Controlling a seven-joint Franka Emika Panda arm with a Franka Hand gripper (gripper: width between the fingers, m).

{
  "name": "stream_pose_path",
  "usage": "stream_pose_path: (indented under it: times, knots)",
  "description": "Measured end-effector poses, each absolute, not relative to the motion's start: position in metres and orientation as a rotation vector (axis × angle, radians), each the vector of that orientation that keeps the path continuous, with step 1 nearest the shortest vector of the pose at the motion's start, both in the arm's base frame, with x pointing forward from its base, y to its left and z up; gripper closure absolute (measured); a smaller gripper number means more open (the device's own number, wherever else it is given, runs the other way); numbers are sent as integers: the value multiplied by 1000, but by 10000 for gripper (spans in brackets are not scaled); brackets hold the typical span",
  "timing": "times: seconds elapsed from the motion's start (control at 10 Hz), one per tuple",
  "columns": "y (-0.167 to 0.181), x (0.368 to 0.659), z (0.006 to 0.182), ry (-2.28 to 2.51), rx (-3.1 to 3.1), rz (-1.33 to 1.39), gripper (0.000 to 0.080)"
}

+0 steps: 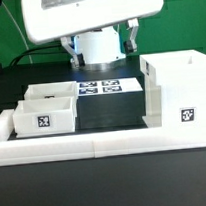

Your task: Assemble drawer

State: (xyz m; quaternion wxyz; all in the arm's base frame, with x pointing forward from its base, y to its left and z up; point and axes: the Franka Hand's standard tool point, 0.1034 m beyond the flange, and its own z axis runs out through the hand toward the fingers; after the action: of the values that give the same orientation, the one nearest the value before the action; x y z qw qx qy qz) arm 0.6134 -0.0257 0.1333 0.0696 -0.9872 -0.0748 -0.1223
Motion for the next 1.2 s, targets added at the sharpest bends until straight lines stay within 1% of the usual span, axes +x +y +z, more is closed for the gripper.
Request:
stream_pose_path:
  times: [0.2,0.3,0.4,0.6,0.7,0.8,1.2]
  knots:
    - [-25,613,133,-211,-2971,-364,150]
    - [-30,610,131,-213,-2974,-356,150]
    - [-43,598,122,-210,-2980,-282,150]
    - [-59,582,109,-145,-2989,-223,150]
    - [-71,570,98,-106,-2992,-187,150]
    - [-77,566,95,-90,-2995,-176,150]
    - [-75,567,95,-94,-2995,-179,150]
